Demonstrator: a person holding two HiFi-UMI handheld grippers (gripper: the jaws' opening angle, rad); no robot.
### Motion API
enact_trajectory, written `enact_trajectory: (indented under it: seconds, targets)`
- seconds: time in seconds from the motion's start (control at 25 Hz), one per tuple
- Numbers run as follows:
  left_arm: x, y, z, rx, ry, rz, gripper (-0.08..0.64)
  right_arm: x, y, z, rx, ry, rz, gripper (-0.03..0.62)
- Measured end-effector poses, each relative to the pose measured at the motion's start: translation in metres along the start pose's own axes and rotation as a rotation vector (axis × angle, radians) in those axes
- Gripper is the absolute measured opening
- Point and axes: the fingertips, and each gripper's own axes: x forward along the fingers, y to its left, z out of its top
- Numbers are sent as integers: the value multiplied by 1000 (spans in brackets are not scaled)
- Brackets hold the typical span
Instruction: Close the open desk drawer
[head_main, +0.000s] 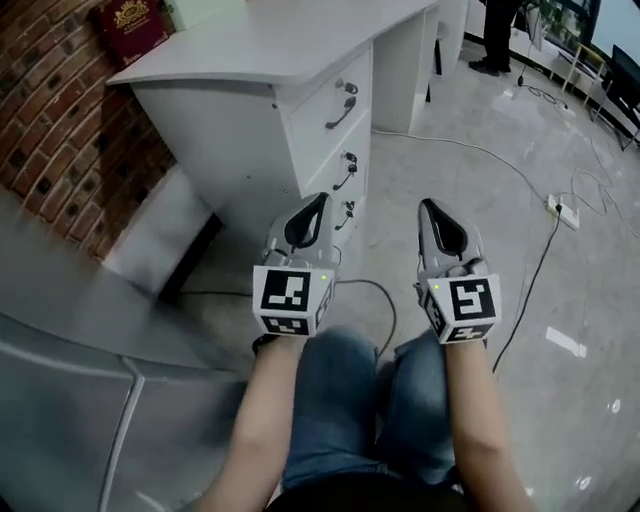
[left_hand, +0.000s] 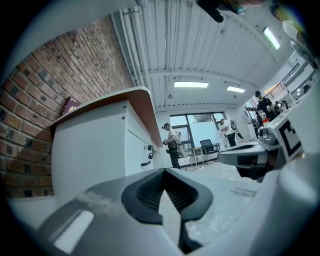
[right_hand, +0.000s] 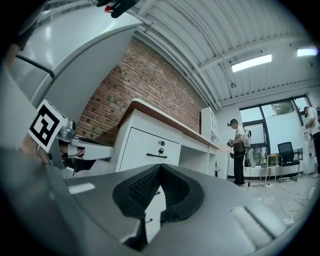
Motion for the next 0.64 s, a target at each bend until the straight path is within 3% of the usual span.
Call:
enact_trajectory:
  seconds: [0.64]
  targets:
    - [-9, 3, 12, -3, -62, 30, 0, -6, 3, 5, -1, -42, -29, -3]
